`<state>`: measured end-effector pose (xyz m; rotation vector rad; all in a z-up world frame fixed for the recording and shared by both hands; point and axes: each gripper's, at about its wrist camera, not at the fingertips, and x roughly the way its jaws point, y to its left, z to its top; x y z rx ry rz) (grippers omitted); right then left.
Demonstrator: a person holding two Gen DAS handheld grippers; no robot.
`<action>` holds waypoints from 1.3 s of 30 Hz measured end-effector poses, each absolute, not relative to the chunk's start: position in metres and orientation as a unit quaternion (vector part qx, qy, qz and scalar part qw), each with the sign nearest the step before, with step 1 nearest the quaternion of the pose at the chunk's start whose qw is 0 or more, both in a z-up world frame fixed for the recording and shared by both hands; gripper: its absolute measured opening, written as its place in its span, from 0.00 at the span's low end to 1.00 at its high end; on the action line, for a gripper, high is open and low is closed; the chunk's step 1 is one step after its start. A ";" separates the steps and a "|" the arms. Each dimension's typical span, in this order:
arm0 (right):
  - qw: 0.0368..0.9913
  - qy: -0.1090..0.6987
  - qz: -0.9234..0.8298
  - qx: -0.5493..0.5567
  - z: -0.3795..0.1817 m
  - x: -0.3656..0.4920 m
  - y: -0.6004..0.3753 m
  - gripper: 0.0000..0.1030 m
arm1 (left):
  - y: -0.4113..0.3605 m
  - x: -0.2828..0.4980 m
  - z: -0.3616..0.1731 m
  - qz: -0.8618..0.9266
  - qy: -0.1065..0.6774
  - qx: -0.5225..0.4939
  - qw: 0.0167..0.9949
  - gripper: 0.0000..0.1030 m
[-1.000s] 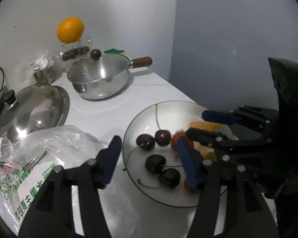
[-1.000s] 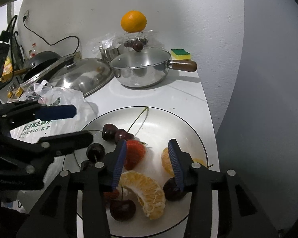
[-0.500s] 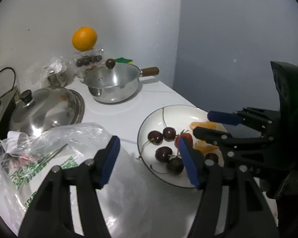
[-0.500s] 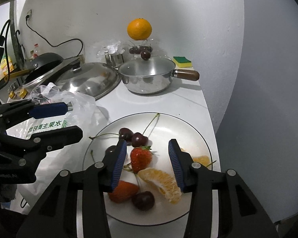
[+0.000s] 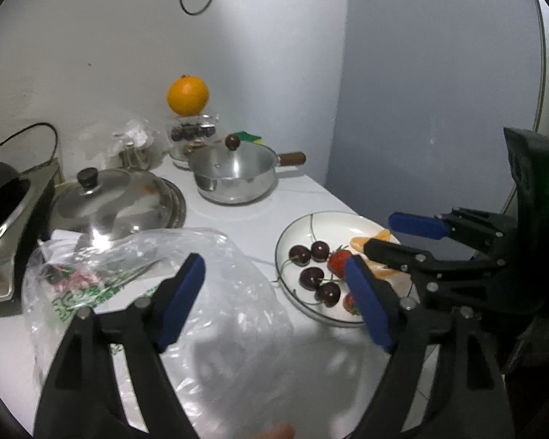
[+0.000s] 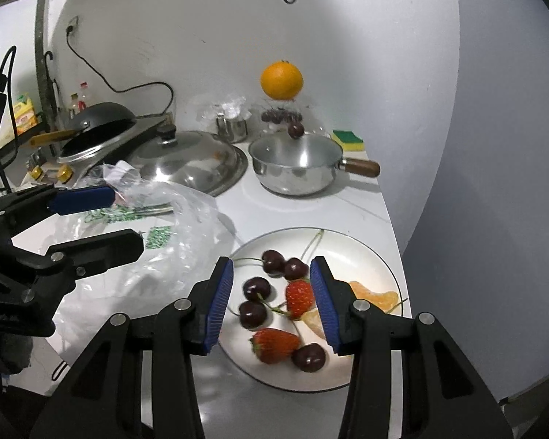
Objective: Organize fruits
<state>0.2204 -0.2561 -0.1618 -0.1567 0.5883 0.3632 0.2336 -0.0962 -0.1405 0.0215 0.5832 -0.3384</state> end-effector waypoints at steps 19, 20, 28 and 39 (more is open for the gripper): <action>0.949 0.244 0.177 -0.096 -0.130 0.165 -0.217 0.49 | -0.053 0.166 -0.119 -0.134 0.259 -0.004 0.957 0.93; 0.950 0.239 0.175 -0.097 -0.126 0.161 -0.215 0.49 | -0.051 0.161 -0.117 -0.133 0.256 -0.004 0.957 0.93; 0.956 0.215 0.175 -0.100 -0.110 0.132 -0.202 0.49 | -0.034 0.125 -0.101 -0.114 0.233 -0.010 0.966 0.95; 0.964 0.173 0.175 -0.105 -0.084 0.083 -0.187 0.54 | -0.012 0.077 -0.071 -0.075 0.186 -0.023 0.979 0.95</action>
